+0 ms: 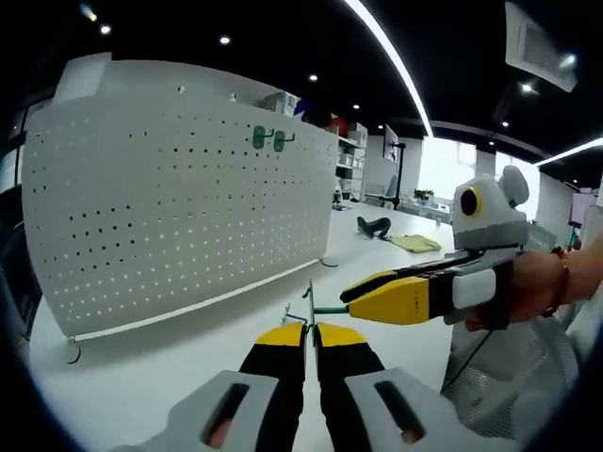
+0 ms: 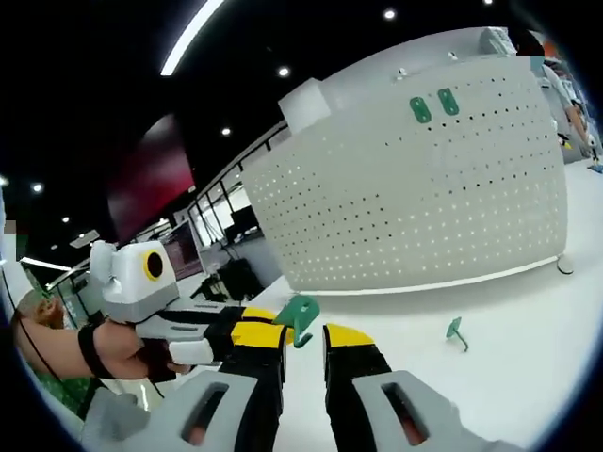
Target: Insert the hook assembly into the mounting plate slot until the hook locks in place.
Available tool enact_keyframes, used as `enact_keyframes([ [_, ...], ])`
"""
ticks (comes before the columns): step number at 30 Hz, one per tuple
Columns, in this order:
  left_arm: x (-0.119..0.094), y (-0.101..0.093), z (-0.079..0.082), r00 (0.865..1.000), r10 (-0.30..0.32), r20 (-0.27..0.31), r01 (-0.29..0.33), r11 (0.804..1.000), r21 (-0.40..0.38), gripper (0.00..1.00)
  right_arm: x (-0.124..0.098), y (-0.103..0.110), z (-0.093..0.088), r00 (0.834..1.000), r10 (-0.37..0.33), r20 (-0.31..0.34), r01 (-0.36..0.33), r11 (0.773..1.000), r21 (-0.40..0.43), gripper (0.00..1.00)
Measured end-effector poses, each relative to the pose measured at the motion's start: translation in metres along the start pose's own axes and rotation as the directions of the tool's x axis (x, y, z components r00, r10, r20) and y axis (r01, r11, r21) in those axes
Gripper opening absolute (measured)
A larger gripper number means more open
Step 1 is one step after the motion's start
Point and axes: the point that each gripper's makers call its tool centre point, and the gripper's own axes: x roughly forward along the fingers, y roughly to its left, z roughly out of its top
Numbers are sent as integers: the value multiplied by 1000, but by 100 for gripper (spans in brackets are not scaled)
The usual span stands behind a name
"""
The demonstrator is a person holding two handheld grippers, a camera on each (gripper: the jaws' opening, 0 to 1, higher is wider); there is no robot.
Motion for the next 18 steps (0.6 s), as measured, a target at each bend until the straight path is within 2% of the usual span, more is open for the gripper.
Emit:
enact_keyframes([
  [3,-4,-2,0,1000,-12,17,12,1000,-7,3,1,4,0,1000,24,1,-24,999,43,6],
  [4,-5,-2,0,1000,-14,23,14,1000,-6,3,1,7,-1,999,38,-4,-37,996,86,6],
  [8,-10,-2,0,999,-19,40,19,1000,-11,3,2,10,-3,998,59,-1,-59,989,136,5],
  [12,-10,-9,6,996,-48,81,49,999,-14,3,4,16,-6,997,72,-14,-70,989,133,4],
  [18,-10,-9,8,995,-51,91,51,999,4,3,1,17,-3,997,78,-5,-76,983,166,3],
])
